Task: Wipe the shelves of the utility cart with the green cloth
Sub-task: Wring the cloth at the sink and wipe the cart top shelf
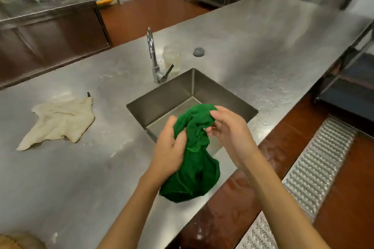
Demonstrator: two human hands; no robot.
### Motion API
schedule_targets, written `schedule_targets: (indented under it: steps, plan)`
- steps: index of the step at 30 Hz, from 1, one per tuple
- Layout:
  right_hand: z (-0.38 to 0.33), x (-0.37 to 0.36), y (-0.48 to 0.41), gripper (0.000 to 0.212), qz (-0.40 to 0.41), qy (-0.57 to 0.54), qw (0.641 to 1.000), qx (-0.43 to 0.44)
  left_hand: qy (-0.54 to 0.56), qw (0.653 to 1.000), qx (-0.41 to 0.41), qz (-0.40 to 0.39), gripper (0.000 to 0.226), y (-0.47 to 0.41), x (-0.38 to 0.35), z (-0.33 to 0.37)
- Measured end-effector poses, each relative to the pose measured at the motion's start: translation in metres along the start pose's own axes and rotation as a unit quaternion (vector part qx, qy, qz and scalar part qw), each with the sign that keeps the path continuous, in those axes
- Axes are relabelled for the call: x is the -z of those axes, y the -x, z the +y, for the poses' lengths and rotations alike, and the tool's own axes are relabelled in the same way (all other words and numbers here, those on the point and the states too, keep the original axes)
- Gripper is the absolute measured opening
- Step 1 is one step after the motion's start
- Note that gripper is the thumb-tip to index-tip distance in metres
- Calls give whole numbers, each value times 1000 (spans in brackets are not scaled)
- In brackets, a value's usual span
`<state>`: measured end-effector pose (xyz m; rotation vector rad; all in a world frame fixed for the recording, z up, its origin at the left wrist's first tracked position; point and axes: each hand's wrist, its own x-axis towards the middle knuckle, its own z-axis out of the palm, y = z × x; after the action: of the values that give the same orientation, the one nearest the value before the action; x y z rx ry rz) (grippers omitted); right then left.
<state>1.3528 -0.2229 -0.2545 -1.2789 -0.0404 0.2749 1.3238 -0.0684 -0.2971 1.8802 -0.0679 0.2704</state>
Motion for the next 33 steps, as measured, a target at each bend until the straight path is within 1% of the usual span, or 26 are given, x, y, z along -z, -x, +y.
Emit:
schedule_targets:
  steps: [3, 6, 8, 12, 14, 16, 21, 24, 26, 28, 33]
  plan:
    - [-10, 49, 25, 37, 38, 8, 999, 17, -5, 999, -43, -23, 19, -5, -46, 24]
    - [-24, 94, 55, 26, 78, 18, 995, 51, 5, 995, -76, -65, 21, -4, -94, 47]
    - [-34, 123, 78, 24, 115, 43, 989, 79, 12, 993, -87, -85, 23, 0, -127, 64]
    - [-55, 181, 122, 24, 204, 90, 966, 133, 21, 986, -86, -143, 24, 9, -193, 95]
    - [-65, 210, 144, 23, 244, 96, 953, 154, -6, 980, -103, -168, 27, 15, -221, 108]
    - [-74, 236, 166, 21, 281, 112, 937, 173, -24, 972, -113, -203, 25, 23, -247, 122]
    - [-83, 289, 210, 18, 362, 110, 904, 197, 34, 948, -114, -297, 23, 45, -307, 146]
    - [-85, 317, 228, 17, 394, 128, 888, 198, 24, 933, -120, -339, 19, 42, -335, 148]
    - [-88, 334, 234, 17, 410, 164, 875, 199, 9, 927, -144, -346, 22, 34, -351, 150]
    - [-93, 350, 238, 15, 421, 211, 859, 202, -1, 923, -150, -356, 24, 24, -367, 154]
    - [-110, 390, 234, 31, 441, 285, 823, 216, 26, 912, -129, -389, 17, 1, -411, 167]
